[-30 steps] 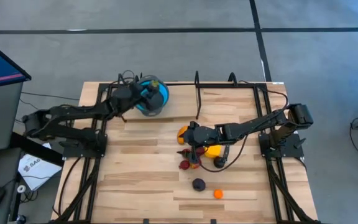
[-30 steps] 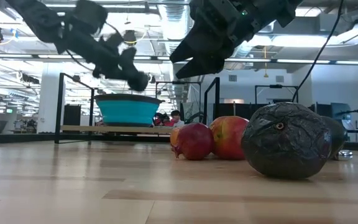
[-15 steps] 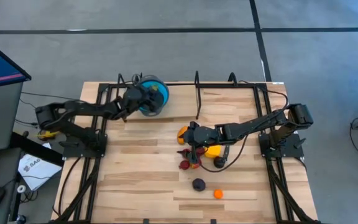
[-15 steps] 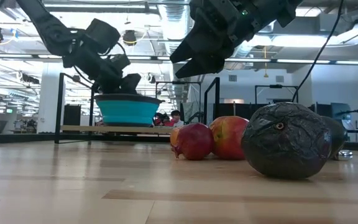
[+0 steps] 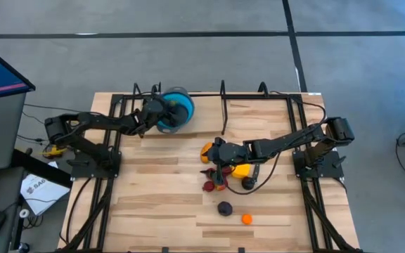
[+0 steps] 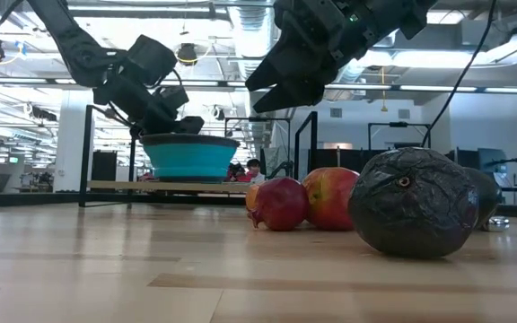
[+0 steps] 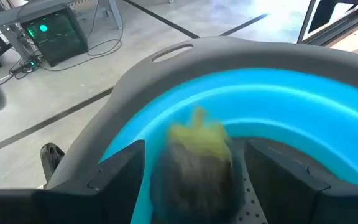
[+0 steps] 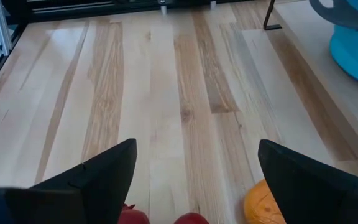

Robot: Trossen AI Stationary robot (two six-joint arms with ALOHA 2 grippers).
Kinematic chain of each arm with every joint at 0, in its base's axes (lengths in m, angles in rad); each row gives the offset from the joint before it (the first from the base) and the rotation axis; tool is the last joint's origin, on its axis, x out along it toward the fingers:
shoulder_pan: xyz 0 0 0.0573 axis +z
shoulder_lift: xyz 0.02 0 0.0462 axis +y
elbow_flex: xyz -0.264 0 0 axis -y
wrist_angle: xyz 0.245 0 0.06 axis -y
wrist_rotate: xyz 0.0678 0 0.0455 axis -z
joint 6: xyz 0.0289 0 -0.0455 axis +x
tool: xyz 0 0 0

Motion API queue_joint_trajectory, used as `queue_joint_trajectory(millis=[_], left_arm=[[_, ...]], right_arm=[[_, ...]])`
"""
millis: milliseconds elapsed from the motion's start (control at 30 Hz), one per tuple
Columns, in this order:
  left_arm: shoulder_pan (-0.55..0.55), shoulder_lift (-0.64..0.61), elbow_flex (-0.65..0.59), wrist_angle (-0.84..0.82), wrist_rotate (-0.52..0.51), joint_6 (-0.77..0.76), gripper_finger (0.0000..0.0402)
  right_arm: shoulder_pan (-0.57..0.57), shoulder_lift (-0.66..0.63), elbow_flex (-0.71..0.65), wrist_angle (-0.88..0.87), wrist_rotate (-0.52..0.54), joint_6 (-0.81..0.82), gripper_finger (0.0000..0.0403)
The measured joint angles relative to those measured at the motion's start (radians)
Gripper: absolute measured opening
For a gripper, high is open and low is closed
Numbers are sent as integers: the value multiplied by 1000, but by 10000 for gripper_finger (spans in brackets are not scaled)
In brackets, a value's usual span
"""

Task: Pick & Place Fruit
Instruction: Put the bell pepper into the blue strainer bowl on the shelf

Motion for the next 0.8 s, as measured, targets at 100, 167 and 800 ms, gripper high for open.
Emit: queue_joint_trajectory(millis=[100,167,800], left_arm=[[0,0,0,1,0,0,284],[0,0,0,5,0,0,294],[-160,-421,16,6,151,180,306]], right_arm=[[0,0,0,0,-1,0,329],[0,0,0,0,-1,0,329],[42,-228,2,-288,147,-10,326]])
